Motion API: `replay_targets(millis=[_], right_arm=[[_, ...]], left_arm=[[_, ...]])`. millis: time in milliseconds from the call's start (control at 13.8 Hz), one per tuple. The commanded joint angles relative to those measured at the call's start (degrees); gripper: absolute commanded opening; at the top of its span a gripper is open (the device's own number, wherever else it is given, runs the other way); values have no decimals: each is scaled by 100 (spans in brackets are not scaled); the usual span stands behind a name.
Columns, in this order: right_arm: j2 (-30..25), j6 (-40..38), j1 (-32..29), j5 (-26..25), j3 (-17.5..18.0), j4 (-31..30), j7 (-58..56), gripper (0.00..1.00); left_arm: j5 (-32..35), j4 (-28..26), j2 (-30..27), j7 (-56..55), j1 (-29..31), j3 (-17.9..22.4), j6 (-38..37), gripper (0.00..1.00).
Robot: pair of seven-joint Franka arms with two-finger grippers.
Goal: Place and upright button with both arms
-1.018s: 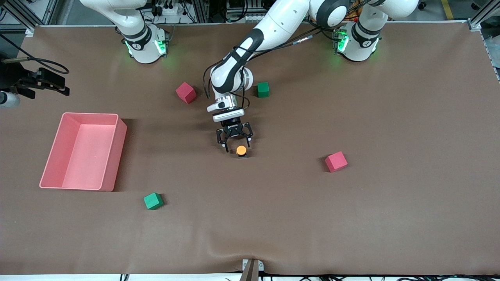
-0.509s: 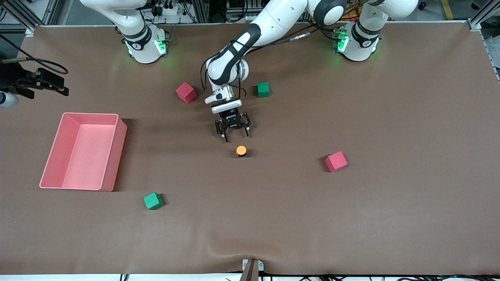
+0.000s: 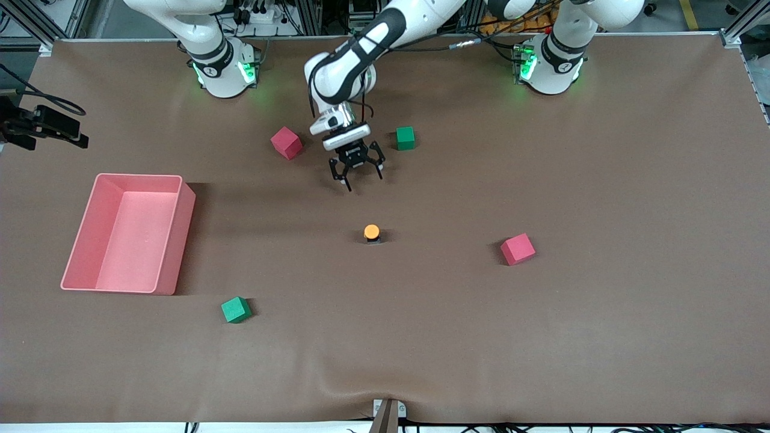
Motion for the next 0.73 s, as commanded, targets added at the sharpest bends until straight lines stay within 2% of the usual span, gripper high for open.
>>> replay_targets(millis=[0, 291, 655], right_arm=[[-116, 4, -60, 62, 44, -74, 77, 100], [-169, 13, -166, 80, 44, -74, 191, 100], [-151, 21, -148, 80, 53, -74, 191, 100]], left_arm=[[-652, -309, -697, 416, 66, -50, -254, 100], [-1751, -309, -1453, 1454, 162, -33, -545, 100], [-2324, -274, -2139, 2683, 680, -33, -616, 100]])
